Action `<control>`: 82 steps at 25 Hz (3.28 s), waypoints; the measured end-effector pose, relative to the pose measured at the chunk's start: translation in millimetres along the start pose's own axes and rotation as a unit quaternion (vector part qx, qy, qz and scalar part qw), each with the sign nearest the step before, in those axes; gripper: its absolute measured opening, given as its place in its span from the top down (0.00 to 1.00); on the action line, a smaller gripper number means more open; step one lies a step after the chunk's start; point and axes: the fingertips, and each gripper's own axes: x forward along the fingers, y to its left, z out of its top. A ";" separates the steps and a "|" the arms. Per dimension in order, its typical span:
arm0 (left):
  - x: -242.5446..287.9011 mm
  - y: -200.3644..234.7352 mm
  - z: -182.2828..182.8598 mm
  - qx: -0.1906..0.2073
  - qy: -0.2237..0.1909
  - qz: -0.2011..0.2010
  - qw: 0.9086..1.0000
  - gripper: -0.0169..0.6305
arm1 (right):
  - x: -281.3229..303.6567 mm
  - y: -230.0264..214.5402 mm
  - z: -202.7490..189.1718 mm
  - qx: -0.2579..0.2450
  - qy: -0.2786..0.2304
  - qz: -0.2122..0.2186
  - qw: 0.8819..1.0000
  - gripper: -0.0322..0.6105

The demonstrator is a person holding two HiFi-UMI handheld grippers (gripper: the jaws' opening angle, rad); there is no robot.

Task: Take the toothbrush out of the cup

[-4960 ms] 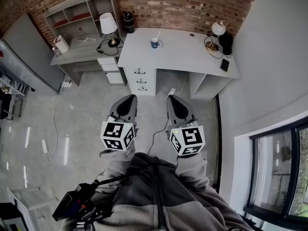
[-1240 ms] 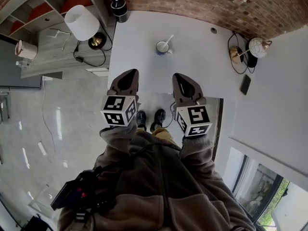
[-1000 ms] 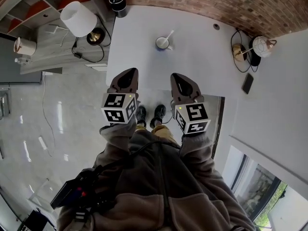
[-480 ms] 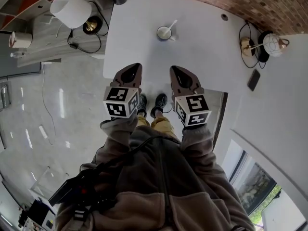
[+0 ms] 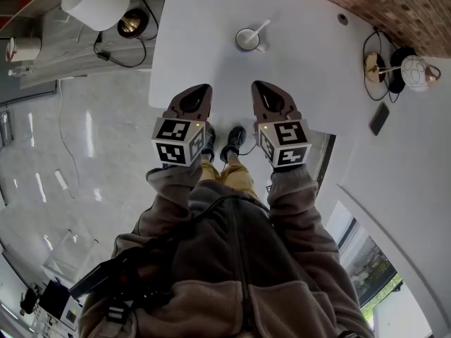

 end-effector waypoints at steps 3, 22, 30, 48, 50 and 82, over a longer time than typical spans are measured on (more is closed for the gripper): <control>8.6 5.9 2.6 -0.001 0.000 0.002 1.000 0.97 | 15.0 -15.0 -3.7 0.007 0.009 -0.005 1.000 0.95; 38.4 38.0 -16.9 -0.030 0.034 0.015 0.999 0.97 | 97.8 -69.7 -16.2 0.026 0.038 0.000 0.999 0.94; 39.5 50.0 -40.5 -0.044 0.050 0.021 0.998 0.97 | 128.7 -95.7 -22.4 0.038 0.037 -0.004 0.999 0.89; 40.7 58.8 -61.4 -0.062 0.067 0.024 0.996 0.97 | 171.4 -135.7 -24.5 0.076 0.044 -0.038 0.995 0.85; 40.3 59.1 -63.2 -0.064 0.068 0.025 0.995 0.97 | 174.5 -138.0 -26.6 0.075 0.046 -0.039 0.995 0.85; 25.9 42.0 -18.0 -0.038 0.021 0.011 0.999 0.97 | 106.7 -99.6 44.3 -0.005 -0.046 -0.051 0.998 0.87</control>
